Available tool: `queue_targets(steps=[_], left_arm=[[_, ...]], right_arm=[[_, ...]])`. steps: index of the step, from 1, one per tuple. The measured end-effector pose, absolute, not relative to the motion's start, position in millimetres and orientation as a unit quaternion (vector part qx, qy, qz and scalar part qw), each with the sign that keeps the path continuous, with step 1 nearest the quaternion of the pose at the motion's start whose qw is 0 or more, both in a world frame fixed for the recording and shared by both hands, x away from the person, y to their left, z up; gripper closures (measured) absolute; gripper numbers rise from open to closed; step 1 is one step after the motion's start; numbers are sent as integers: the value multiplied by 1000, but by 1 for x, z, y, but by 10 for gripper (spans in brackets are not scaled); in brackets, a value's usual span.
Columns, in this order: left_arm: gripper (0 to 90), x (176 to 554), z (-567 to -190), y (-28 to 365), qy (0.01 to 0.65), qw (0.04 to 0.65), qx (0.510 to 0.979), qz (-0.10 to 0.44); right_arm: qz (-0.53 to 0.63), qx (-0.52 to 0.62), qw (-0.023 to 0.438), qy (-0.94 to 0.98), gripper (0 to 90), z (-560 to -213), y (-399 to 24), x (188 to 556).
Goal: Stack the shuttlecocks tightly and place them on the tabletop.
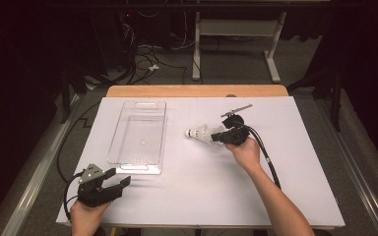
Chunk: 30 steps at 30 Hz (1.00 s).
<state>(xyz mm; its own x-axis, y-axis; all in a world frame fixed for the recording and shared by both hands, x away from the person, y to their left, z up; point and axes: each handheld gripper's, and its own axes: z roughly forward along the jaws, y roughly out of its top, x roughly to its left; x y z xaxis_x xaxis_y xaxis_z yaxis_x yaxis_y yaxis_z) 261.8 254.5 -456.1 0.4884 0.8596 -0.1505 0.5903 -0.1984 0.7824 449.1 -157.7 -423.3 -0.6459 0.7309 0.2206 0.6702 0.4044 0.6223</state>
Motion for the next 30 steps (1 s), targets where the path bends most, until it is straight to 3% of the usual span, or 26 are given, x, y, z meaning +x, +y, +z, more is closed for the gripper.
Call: queue_targets(steps=[30], left_arm=[[351, 261, -456, 254, 477, 413, 759, 162]], right_arm=[[366, 411, 39, 834, 900, -429, -148, 458]])
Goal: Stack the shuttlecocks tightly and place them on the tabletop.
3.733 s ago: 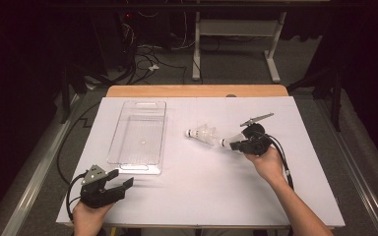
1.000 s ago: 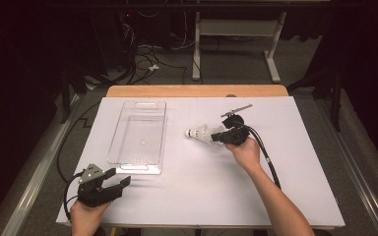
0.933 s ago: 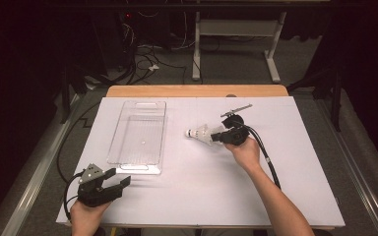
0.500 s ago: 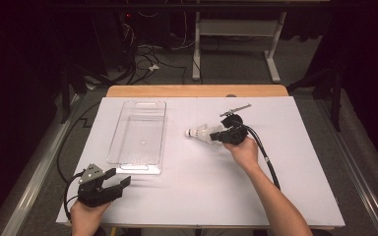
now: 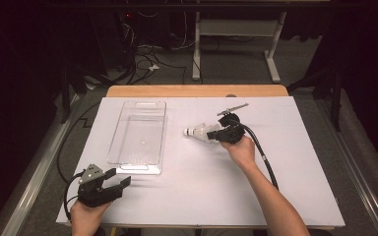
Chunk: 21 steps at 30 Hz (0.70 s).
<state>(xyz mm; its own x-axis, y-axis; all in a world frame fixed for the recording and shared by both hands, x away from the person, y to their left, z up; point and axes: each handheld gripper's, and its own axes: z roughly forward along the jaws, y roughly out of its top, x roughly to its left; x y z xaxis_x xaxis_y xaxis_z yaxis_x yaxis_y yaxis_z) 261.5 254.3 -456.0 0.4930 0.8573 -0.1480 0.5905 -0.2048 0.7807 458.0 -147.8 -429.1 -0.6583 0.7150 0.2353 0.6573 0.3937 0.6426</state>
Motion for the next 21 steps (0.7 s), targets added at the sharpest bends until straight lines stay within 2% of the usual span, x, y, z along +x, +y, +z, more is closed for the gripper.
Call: queue_targets(steps=[21], left_arm=[[351, 262, -456, 254, 478, 414, 758, 161]], right_arm=[[364, 422, 40, 829, 897, -433, -150, 461]])
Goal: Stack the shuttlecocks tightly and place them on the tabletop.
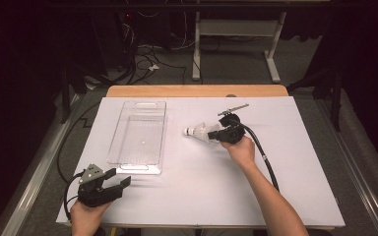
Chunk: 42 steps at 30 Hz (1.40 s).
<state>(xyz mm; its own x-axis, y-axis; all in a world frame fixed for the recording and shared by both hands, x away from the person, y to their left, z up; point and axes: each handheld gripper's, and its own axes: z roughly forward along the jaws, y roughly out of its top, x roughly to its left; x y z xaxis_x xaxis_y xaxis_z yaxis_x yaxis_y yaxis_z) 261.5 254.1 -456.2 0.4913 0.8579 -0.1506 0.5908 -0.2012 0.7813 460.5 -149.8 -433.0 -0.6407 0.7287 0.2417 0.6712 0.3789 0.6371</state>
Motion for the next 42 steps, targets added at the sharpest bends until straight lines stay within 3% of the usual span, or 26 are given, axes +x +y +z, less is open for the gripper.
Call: queue_targets(steps=[25, 42], left_arm=[[351, 261, -456, 254, 477, 413, 759, 161], [351, 262, -456, 254, 479, 414, 757, 162]], right_arm=[[359, 425, 44, 830, 806, -438, -155, 458], [365, 432, 52, 823, 685, -437, -164, 450]])
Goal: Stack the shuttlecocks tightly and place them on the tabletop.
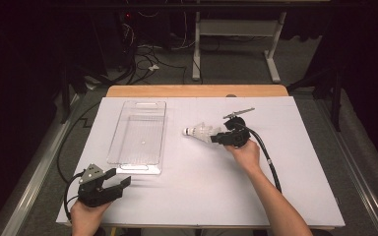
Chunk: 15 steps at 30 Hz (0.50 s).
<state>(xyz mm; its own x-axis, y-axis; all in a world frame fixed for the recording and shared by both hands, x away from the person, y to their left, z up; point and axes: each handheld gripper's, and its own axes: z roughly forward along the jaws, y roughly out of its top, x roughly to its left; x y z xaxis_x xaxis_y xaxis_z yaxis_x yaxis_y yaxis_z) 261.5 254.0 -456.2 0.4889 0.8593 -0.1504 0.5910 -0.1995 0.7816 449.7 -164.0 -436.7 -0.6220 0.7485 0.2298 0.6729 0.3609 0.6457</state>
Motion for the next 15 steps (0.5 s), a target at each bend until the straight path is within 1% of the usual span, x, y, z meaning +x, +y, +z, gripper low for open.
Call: queue_targets(steps=[2, 4, 15], left_arm=[[351, 262, -456, 254, 479, 414, 757, 162], [351, 262, -456, 254, 479, 414, 757, 162], [350, 262, -456, 254, 479, 413, 757, 161]], right_arm=[[364, 430, 57, 824, 650, -436, -164, 448], [366, 432, 58, 822, 633, -436, -165, 447], [360, 424, 66, 828, 569, -436, -165, 438]])
